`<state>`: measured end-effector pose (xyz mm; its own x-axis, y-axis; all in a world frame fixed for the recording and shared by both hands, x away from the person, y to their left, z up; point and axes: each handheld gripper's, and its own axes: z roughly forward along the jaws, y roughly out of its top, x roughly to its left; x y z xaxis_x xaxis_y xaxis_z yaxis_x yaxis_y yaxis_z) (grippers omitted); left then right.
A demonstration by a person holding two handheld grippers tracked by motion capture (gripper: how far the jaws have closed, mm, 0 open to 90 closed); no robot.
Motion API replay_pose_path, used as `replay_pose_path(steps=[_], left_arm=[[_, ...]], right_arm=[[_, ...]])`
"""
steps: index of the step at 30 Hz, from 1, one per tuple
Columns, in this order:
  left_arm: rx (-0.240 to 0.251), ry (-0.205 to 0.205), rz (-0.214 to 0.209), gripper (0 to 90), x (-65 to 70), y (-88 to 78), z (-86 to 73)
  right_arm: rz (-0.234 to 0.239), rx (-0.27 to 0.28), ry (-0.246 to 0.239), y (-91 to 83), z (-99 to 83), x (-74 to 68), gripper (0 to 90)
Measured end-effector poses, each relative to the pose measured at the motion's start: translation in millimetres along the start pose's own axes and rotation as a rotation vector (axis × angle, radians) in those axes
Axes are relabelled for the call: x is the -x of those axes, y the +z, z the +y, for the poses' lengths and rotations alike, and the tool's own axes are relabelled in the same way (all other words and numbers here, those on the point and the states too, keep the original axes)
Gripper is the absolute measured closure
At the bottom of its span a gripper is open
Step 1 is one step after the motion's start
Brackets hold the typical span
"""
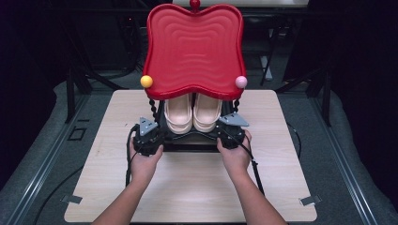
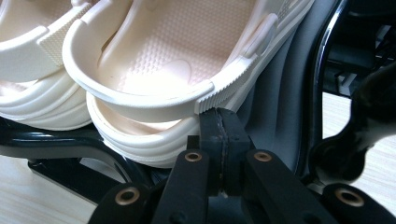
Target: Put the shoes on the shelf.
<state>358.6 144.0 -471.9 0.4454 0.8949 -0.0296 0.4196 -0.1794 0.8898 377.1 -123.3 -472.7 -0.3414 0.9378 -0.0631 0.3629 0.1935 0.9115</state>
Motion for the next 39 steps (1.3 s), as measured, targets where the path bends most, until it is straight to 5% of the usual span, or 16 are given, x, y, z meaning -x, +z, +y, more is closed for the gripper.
replay_pose_path(steps=[22,39], left_arm=[[0.026,0.000,-0.021,84.0,-11.2,-32.1,-17.6],[0.049,-0.009,-0.054,74.9,-19.1,-67.1,-41.7]], right_arm=[[0.009,0.019,-0.045,-27.3,-11.9,1.1,85.7],[0.089,0.023,-0.075,-79.4,-32.6,1.7,76.1]])
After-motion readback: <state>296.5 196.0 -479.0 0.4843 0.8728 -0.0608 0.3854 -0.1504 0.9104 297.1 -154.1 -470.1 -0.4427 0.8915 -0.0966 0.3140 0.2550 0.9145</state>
